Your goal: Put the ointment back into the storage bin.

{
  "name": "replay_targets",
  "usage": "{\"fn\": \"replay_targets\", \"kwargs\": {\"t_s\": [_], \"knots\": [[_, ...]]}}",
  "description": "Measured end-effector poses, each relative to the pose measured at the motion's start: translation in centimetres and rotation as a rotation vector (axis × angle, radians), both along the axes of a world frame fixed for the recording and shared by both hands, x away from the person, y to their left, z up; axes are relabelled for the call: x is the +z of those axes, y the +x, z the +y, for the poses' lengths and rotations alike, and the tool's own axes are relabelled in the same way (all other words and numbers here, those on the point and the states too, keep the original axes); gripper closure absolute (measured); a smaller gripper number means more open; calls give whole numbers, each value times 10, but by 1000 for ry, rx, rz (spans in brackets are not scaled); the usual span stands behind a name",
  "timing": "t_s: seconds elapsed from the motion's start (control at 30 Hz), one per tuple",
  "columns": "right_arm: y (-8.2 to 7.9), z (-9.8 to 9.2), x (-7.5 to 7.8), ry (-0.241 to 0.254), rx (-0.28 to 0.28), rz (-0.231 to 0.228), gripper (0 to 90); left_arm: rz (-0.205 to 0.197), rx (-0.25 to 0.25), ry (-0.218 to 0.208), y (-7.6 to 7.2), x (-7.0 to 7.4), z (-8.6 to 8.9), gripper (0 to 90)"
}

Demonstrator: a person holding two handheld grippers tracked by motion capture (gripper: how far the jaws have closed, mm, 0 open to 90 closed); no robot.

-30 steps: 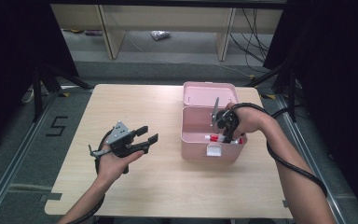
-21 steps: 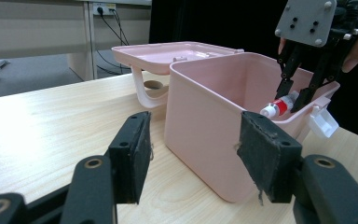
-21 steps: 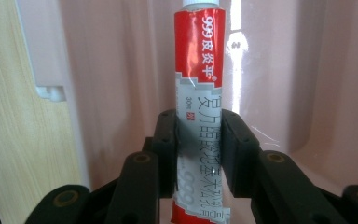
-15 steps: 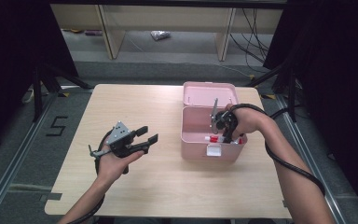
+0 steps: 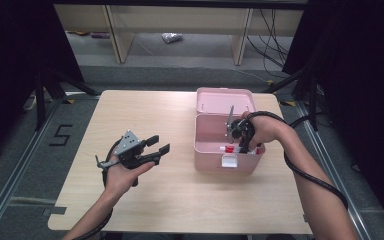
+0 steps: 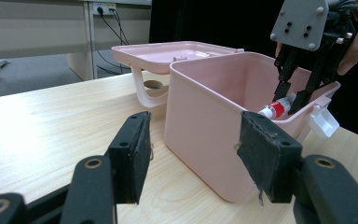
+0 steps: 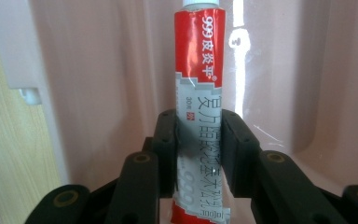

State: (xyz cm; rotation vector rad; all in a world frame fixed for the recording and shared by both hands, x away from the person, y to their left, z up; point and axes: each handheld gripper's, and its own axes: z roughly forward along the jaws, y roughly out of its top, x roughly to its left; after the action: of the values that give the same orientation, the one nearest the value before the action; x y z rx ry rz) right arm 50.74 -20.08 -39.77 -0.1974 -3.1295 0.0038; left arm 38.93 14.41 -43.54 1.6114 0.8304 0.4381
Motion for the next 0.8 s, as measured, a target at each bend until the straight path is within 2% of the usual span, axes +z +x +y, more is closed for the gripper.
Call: {"fn": "replay_targets", "kwargs": {"t_s": [0.03,0.07,0.17,0.23,0.27,0.37,0.4,0.47,0.63,0.8], "knots": [[0,0,0,1,-5,1,708,0,-1,0,0,0,0,431],[-2,0,0,-19,-33,8,708,1,0,0,0,0,0,431],[-1,0,-1,-14,-38,26,708,1,1,0,0,-1,0,431],[0,1,-1,-22,-27,17,708,1,1,0,0,-1,1,431],[1,1,-2,6,4,12,708,1,2,0,0,0,1,431],[1,1,-3,1,-7,7,707,1,3,0,0,-1,2,431],[3,1,-4,7,14,7,708,1,3,1,0,-1,2,431],[2,1,-4,-1,-7,8,708,2,2,2,0,-1,2,432],[3,1,-6,-5,9,15,708,1,2,0,0,-1,1,431],[3,1,-5,1,1,18,707,0,2,-1,0,0,1,431]]}}
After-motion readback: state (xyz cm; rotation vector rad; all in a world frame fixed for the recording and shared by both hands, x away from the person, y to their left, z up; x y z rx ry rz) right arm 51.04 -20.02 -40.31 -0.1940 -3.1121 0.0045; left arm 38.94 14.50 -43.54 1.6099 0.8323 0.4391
